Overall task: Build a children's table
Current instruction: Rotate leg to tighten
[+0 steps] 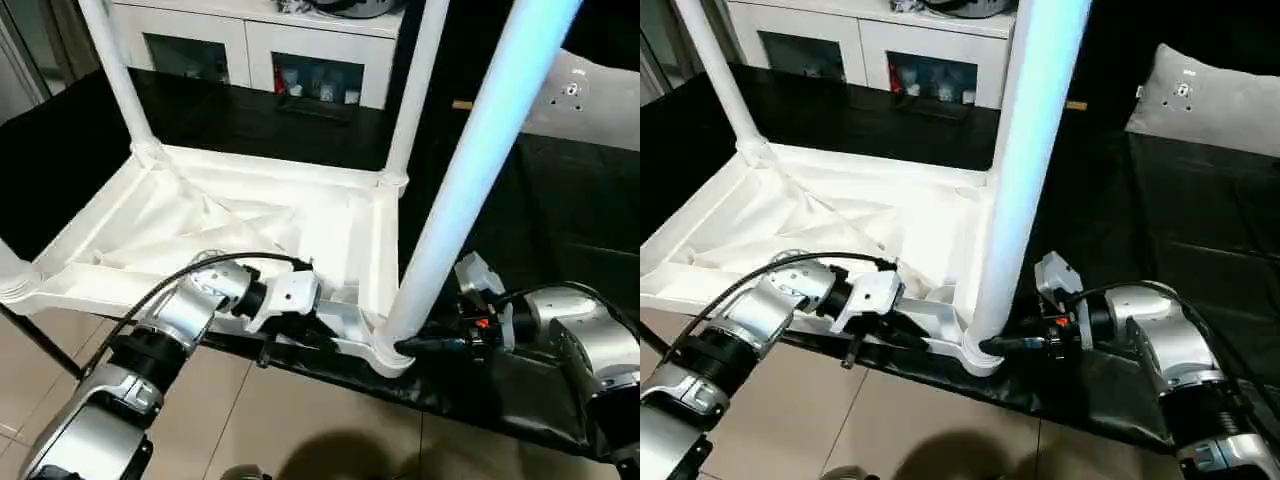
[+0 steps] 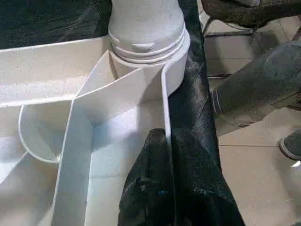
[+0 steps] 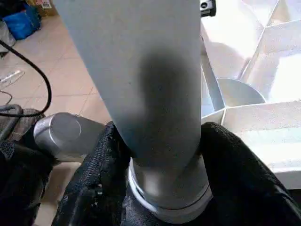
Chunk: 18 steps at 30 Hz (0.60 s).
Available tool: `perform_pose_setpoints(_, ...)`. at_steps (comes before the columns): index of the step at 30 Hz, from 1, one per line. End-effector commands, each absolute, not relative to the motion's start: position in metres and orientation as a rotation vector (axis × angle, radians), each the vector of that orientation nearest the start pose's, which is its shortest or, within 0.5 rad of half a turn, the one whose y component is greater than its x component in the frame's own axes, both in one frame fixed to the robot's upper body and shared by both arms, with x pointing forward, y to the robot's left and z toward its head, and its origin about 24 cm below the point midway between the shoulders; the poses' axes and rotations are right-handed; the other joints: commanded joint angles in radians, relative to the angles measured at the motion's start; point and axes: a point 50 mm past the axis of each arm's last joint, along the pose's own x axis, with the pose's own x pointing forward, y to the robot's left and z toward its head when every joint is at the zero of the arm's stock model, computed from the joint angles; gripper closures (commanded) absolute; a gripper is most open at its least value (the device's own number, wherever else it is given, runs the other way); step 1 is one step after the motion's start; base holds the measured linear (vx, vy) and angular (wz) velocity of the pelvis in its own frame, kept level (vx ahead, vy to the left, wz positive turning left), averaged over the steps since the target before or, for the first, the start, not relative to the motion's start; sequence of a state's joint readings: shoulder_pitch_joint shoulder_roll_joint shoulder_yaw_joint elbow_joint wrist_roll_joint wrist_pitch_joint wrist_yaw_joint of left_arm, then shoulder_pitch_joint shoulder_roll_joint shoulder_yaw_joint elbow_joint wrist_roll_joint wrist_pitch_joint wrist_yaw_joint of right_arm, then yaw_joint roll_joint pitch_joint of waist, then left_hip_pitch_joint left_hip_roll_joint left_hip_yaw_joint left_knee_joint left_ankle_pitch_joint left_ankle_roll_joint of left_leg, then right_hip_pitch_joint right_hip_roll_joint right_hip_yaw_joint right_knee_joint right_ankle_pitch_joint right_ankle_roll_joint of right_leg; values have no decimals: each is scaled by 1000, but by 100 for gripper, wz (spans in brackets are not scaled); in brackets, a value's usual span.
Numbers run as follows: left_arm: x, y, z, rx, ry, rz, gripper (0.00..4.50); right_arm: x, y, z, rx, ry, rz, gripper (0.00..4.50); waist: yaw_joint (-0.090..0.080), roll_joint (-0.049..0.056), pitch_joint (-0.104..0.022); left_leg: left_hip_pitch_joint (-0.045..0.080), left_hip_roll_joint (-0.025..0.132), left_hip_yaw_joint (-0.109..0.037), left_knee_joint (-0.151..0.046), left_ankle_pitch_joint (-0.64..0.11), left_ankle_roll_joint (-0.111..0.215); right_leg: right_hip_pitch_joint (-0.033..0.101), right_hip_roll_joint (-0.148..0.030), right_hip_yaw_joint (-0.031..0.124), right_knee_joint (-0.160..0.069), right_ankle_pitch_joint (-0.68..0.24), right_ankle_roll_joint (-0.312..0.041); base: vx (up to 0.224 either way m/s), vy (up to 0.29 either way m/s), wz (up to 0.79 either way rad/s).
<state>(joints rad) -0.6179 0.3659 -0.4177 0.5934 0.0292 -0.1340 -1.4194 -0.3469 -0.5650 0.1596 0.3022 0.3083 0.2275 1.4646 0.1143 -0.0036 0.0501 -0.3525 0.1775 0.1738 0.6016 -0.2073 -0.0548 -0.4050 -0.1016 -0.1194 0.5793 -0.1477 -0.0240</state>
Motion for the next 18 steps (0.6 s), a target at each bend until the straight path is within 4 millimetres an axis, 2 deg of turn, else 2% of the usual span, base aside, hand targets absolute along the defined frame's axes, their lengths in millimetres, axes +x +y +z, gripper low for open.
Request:
perform_pose_setpoints(1,298,100,54,557,339,-1712,450,261,-175,68,-7,350,1527,245,-1,-17,-69,0,61,-10,-71,-129,82,60,-66,59,-58,-310,-182,0,0,0)
perform_pose_setpoints(4,301,95,55,507,336,-1654,450,259,-168,69,37,324,1499,254,-1,-14,-69,0,61,-11,-71,-130,79,59,-66,58,-58,-303,-182,0,0,0)
perform_pose_setpoints(5,306,89,56,464,335,-1574,450,259,-158,68,47,320,1434,254,-1,-13,-68,2,62,-11,-73,-136,74,58,-65,59,-61,-315,-178,0,0,0)
perform_pose_setpoints(6,306,88,56,460,336,-1562,450,259,-157,67,47,321,1420,254,-2,-11,-63,4,63,-10,-75,-148,67,55,-64,60,-65,-333,-175,0,0,0)
perform_pose_setpoints(8,310,81,56,432,338,-1500,450,264,-148,64,28,320,1317,254,-12,-15,-60,0,55,-15,-80,-191,39,59,-67,53,-78,-449,-132,0,0,0)
perform_pose_setpoints(9,311,78,56,421,336,-1477,450,268,-144,62,31,326,1250,254,-16,-16,-58,7,51,-15,-79,-215,28,53,-68,50,-89,-514,-104,0,0,0)
perform_pose_setpoints(11,314,69,57,402,335,-1421,450,277,-138,57,43,351,1096,254,-31,-17,-56,2,45,-20,-78,-234,14,56,-69,43,-99,-589,-67,0,0,0)
perform_pose_setpoints(13,317,56,57,372,335,-1348,450,286,-130,53,45,380,917,255,-48,-16,-55,-3,43,-24,-79,-238,0,54,-64,38,-103,-602,-47,0,0,0)
perform_pose_setpoints(14,320,50,58,347,331,-1304,450,290,-127,52,60,385,842,256,-61,-15,-55,4,39,-24,-76,-260,-6,48,-63,33,-110,-628,-36,0,0,0)
perform_pose_setpoints(15,320,49,58,339,330,-1294,450,291,-126,52,67,386,822,256,-70,-14,-56,5,37,-24,-73,-268,-1,47,-63,32,-116,-633,-34,0,0,0)
perform_pose_setpoints(16,323,39,60,302,323,-1238,450,296,-122,50,106,395,711,256,-73,-10,-55,5,36,-25,-73,-269,0,47,-63,32,-114,-629,-36,0,0,0)
perform_pose_setpoints(17,323,37,60,295,322,-1225,450,297,-120,50,115,398,685,256,-78,-12,-56,8,35,-24,-71,-273,5,42,-62,30,-120,-635,-34,0,0,0)
perform_pose_setpoints(18,325,31,61,282,313,-1187,450,299,-116,50,121,388,645,256,-79,-10,-58,6,33,-22,-71,-262,16,44,-61,32,-120,-616,-34,0,0,0)
